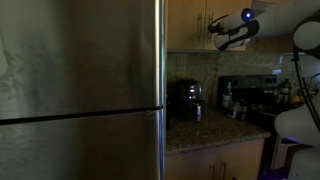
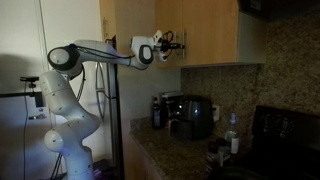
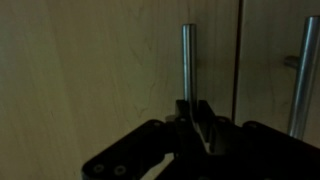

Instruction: Open the right door of the cabinet above the air fryer

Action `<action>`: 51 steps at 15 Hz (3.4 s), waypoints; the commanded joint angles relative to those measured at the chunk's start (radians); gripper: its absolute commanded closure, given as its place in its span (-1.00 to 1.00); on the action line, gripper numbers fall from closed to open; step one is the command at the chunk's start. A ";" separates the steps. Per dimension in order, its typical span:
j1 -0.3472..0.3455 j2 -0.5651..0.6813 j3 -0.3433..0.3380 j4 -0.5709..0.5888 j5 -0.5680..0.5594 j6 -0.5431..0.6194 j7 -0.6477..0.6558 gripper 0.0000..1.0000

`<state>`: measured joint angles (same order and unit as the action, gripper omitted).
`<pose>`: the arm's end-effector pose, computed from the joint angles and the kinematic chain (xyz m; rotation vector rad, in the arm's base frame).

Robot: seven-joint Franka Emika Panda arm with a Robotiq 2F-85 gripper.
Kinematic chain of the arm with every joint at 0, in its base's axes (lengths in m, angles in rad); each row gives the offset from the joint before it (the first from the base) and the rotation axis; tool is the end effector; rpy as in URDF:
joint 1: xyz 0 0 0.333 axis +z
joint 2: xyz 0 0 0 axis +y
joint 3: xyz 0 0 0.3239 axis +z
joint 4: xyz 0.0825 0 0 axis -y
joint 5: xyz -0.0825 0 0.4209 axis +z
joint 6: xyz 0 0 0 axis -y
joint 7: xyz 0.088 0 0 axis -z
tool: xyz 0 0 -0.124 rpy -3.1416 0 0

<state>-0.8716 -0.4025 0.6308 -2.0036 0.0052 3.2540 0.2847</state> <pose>0.5318 -0.0424 0.7824 2.0762 -0.3508 2.1150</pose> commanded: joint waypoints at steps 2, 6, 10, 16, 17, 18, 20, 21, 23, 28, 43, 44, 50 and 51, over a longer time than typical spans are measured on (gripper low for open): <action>0.020 -0.144 -0.136 -0.078 -0.007 -0.143 -0.067 0.98; 0.008 -0.278 -0.308 -0.147 -0.087 -0.293 -0.090 0.98; 0.312 -0.316 -0.496 -0.162 0.023 -0.459 -0.119 0.12; 0.705 -0.323 -0.631 -0.132 0.108 -0.457 -0.094 -0.85; 0.631 -0.325 -0.612 -0.133 0.057 -0.448 -0.081 -0.53; 0.674 -0.325 -0.620 -0.133 0.075 -0.448 -0.083 -0.68; 0.703 -0.325 -0.626 -0.133 0.084 -0.448 -0.084 -0.98; 0.703 -0.299 -0.608 -0.128 0.062 -0.431 -0.104 -0.97; 0.726 -0.232 -0.578 -0.090 0.051 -0.404 -0.104 -1.00; 0.714 -0.189 -0.514 -0.074 0.016 -0.373 -0.046 -1.00; 0.374 -0.077 -0.272 -0.037 -0.188 -0.364 0.277 -1.00; 0.338 -0.068 -0.261 -0.030 -0.198 -0.353 0.308 -1.00; 0.140 -0.005 -0.167 0.044 -0.248 -0.250 0.481 -1.00; 0.118 0.006 -0.152 0.056 -0.251 -0.233 0.494 -1.00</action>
<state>-0.6769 -0.4509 0.4227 -2.0095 -0.2136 2.9646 0.7224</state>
